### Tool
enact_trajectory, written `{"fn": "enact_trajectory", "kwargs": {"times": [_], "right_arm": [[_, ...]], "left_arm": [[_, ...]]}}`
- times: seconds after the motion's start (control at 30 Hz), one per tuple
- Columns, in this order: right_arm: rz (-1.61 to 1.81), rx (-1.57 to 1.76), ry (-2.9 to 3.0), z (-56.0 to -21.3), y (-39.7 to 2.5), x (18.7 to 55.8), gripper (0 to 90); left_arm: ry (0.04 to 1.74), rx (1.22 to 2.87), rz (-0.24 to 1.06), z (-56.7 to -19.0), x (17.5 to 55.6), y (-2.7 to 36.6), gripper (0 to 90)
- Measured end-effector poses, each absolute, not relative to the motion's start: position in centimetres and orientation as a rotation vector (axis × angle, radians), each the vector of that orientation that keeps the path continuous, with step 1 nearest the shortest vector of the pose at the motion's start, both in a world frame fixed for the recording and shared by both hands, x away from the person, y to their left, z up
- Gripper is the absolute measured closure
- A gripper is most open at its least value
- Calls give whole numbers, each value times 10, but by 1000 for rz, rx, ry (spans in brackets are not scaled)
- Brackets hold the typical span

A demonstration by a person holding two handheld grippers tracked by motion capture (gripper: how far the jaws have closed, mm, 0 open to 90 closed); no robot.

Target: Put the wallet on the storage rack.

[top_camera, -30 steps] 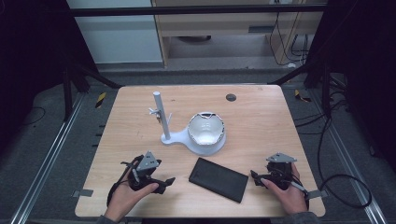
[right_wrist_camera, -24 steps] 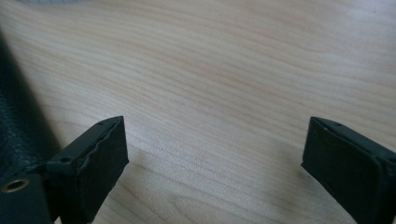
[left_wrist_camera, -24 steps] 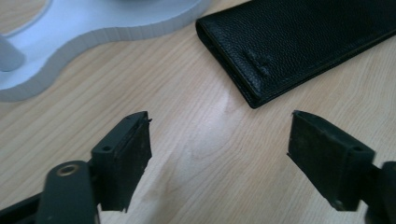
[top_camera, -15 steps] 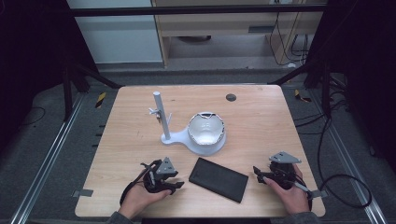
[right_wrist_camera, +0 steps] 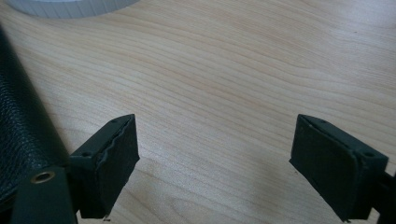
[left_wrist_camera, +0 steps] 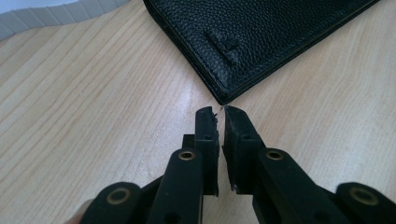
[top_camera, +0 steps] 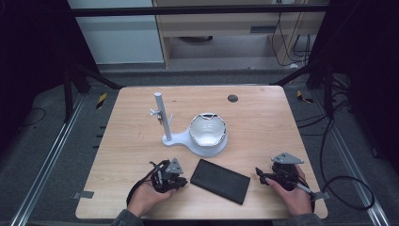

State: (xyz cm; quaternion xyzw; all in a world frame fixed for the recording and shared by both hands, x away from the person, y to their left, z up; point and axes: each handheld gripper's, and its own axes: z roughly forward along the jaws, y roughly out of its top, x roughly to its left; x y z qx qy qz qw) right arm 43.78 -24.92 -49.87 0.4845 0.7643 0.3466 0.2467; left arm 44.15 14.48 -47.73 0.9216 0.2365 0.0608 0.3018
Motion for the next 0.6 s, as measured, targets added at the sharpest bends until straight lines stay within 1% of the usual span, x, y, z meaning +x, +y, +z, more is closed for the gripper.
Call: {"fn": "enact_trajectory", "kwargs": {"times": [0.23, 0.6], "right_arm": [[958, 1325, 2089, -498, -248, 437, 141], [957, 1316, 2089, -498, -249, 438, 135]], "left_arm": [[606, 2469, 161, -476, 445, 137, 896], [614, 2505, 151, -479, 448, 134, 898]]}}
